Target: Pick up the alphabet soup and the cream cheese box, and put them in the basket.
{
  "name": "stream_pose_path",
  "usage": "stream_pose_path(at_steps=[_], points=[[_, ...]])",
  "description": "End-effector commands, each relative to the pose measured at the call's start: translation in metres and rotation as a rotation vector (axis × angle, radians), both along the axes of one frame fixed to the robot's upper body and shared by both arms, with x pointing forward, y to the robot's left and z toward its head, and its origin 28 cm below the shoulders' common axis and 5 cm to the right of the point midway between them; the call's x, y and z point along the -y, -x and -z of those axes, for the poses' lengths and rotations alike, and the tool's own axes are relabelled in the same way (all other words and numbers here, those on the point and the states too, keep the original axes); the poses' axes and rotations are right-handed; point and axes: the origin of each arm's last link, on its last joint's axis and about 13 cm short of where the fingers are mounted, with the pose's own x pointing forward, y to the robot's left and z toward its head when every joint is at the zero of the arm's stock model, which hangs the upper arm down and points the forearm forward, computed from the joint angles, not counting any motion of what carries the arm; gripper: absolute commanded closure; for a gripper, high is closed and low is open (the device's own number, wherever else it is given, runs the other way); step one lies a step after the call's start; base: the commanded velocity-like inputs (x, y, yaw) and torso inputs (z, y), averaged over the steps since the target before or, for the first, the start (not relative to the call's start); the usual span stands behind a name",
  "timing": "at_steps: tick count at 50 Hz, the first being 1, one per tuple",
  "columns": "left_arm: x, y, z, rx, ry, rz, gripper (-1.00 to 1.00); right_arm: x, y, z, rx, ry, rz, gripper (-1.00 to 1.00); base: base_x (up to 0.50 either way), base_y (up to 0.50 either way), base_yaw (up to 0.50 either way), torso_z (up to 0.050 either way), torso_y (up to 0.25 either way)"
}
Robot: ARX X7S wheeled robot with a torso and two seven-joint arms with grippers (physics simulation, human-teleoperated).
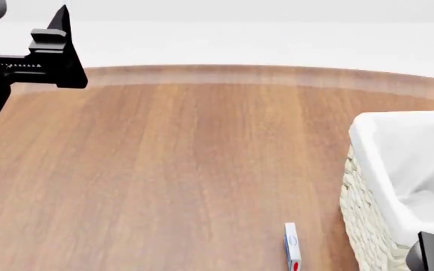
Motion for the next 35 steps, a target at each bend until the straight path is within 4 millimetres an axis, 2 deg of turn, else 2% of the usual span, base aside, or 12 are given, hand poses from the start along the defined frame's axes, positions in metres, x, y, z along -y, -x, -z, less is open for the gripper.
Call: stream_pose_path(at_steps=[1,15,35], points=[[-0.002,-0.003,0.002,-0.006,0.001,-0.004,-1.0,0.022,0.008,-0.005,0.031,0.014,0.237,-1.0,0.0,0.0,0.0,0.0,0.0],[-0.003,-0.005,0.006,-0.013,0.0,-0.007,-1.0,0.046,0.035,0.002,0.027,0.027,0.38,-1.0,0.0,0.0,0.0,0.0,0.0],[-0.004,-0.009,0.011,-0.027,-0.006,-0.012,-1.0,0.069,0.06,-0.001,0.046,0.052,0.536,-1.0,0.0,0.0,0.0,0.0,0.0]])
